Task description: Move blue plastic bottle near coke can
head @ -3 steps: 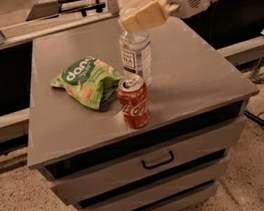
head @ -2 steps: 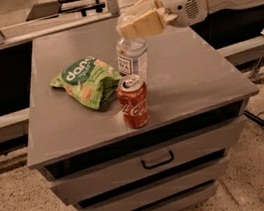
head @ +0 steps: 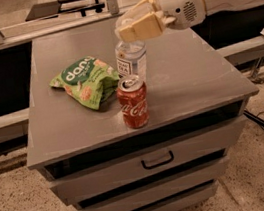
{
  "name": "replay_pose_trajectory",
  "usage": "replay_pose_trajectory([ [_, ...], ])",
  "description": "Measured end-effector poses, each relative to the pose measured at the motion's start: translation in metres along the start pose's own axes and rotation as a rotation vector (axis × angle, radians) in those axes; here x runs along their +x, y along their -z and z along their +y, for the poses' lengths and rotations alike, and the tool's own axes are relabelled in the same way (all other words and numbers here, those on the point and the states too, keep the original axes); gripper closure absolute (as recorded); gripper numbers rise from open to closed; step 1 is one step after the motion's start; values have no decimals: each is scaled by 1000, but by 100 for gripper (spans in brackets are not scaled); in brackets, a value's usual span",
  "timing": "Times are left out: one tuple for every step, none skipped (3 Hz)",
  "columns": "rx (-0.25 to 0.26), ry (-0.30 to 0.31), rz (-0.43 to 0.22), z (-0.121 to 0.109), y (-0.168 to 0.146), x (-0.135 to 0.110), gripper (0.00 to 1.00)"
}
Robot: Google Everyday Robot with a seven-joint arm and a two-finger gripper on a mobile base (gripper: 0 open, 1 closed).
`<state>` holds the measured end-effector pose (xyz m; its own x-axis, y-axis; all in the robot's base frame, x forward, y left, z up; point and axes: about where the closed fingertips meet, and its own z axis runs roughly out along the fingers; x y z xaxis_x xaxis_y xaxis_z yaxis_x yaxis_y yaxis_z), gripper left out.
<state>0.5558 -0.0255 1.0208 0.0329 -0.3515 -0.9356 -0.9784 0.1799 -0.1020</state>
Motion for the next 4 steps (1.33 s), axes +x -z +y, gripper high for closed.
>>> replay_pose_trajectory([
  [-4,10,32,2,1,9,100],
  [-3,3,35,4,3,16,99],
  [-7,5,35,5,2,15,82],
  [-11,7,35,7,-1,14,59],
])
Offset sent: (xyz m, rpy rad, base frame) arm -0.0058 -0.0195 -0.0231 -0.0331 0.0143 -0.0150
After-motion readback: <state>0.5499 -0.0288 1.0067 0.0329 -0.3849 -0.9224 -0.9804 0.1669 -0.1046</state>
